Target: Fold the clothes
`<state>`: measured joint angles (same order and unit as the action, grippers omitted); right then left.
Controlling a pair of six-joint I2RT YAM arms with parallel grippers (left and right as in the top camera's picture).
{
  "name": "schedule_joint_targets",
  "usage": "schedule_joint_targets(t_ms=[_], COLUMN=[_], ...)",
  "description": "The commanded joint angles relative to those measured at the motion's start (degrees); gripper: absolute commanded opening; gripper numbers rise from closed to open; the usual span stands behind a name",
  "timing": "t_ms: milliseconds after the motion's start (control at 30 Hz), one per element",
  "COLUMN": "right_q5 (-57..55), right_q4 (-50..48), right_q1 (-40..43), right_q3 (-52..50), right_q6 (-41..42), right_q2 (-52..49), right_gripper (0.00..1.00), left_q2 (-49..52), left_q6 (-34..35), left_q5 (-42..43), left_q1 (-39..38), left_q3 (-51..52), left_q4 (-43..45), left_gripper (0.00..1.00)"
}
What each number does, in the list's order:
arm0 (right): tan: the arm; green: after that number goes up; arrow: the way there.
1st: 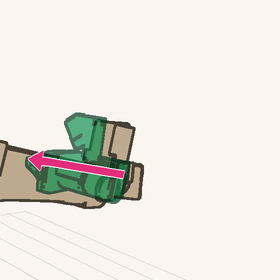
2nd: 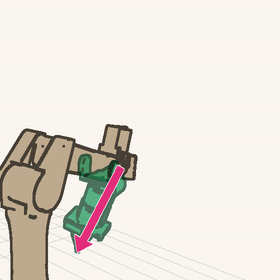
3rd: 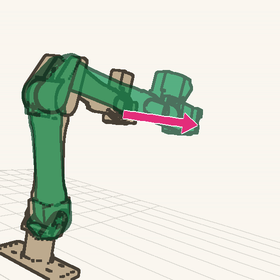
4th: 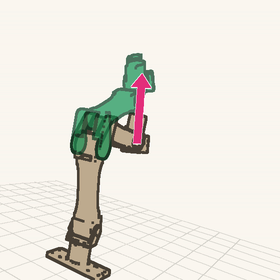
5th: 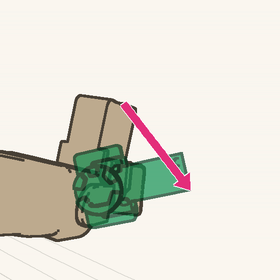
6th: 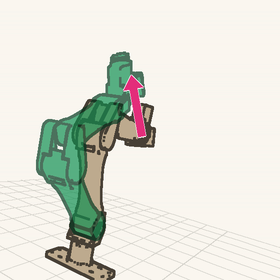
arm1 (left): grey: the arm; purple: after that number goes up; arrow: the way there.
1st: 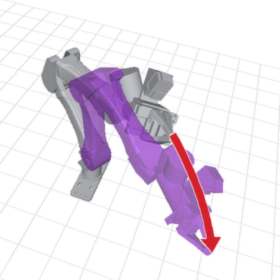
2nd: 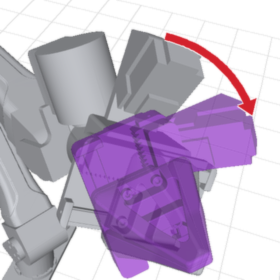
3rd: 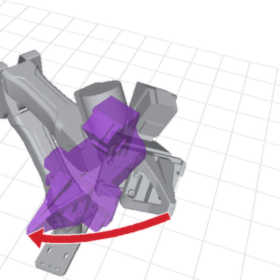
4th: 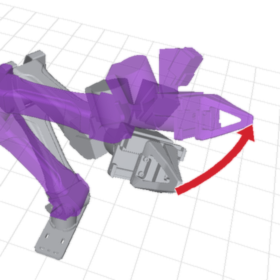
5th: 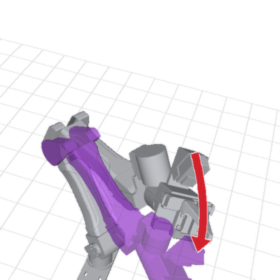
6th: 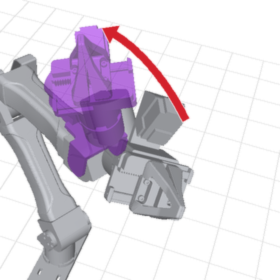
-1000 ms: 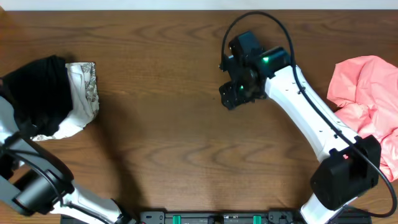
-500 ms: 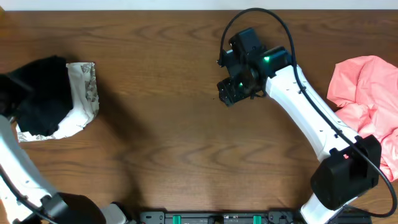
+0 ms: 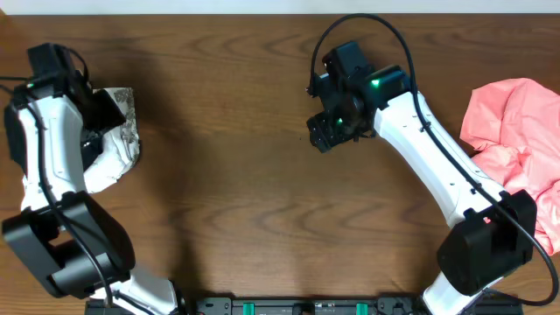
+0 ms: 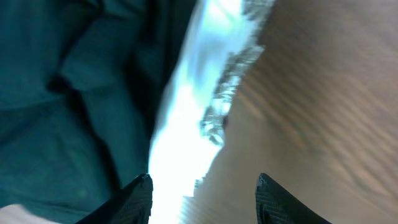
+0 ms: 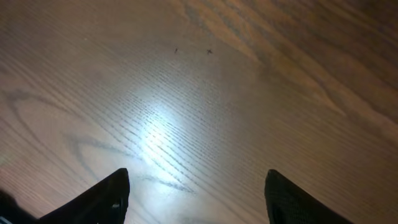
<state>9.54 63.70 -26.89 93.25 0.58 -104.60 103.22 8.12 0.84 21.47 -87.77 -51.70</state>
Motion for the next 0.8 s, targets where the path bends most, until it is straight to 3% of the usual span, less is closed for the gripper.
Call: schedule_joint_targets(t_ms=[0, 333, 767], right_q5=[0.6, 0.6, 0.5], right_q4=[0.2, 0.2, 0.4], right_q1=[0.4, 0.4, 0.4], right_q3=[0.4, 0.4, 0.4], right_q6=[-0.2, -0.2, -0.2], right_q2=[0.1, 0.1, 0.1], right_gripper=[0.68, 0.68, 0.68], left_q2=[-0.3, -0.3, -0.3], left_q6=[-1.0, -0.6, -0.6], left_q5=[-8.7, -18.0, -18.5], left_q1=[-0.1, -0.1, -0.1], left_q3=[-0.3, 0.0, 1.6], left_q4=[-0.2, -1.8, -1.7], left_gripper=[0.54, 0.53, 0.53])
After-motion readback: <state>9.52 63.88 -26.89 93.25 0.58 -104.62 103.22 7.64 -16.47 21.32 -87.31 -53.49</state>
